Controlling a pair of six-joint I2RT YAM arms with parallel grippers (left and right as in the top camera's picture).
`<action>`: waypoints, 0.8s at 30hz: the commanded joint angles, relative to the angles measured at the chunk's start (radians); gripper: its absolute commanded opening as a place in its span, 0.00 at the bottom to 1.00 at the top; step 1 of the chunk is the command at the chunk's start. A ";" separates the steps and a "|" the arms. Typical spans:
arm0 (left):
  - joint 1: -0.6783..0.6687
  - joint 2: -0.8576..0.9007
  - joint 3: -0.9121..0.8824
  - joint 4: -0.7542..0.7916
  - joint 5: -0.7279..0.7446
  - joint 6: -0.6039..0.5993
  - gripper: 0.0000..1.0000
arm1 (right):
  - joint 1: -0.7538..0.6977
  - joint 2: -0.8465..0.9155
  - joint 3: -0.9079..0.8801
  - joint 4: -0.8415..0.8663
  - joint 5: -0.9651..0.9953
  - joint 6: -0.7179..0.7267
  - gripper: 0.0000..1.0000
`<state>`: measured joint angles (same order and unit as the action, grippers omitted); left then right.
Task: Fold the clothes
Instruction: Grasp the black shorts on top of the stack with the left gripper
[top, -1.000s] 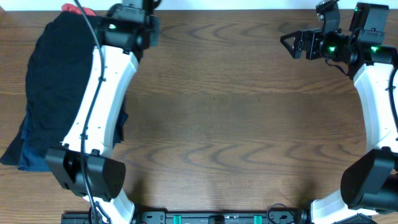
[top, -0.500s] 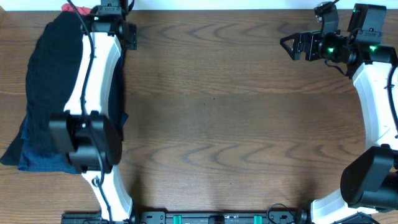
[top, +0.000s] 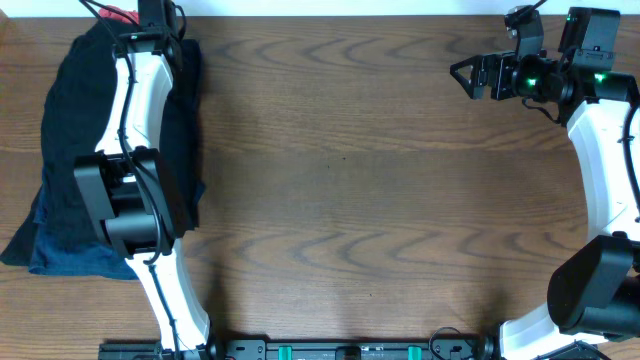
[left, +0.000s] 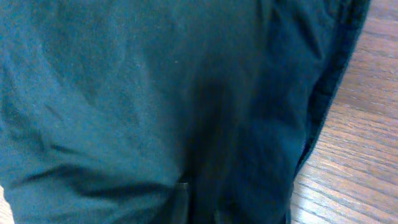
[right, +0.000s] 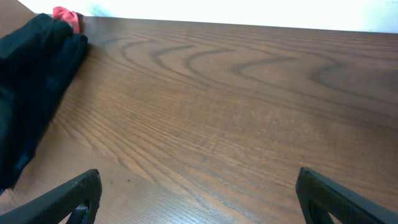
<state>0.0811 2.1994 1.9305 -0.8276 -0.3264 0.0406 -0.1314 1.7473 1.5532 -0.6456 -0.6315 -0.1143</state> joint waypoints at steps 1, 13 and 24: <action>-0.029 0.002 0.015 -0.008 -0.008 -0.016 0.06 | 0.003 0.007 0.004 0.002 0.000 -0.014 0.96; -0.199 -0.153 0.015 -0.069 -0.007 -0.016 0.06 | 0.003 0.007 0.004 -0.002 0.003 -0.014 0.95; -0.450 -0.327 0.015 -0.061 0.005 -0.052 0.06 | -0.002 0.007 0.004 -0.002 0.003 -0.014 0.95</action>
<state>-0.3454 1.8675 1.9308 -0.8898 -0.3386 0.0227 -0.1314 1.7473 1.5532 -0.6464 -0.6281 -0.1143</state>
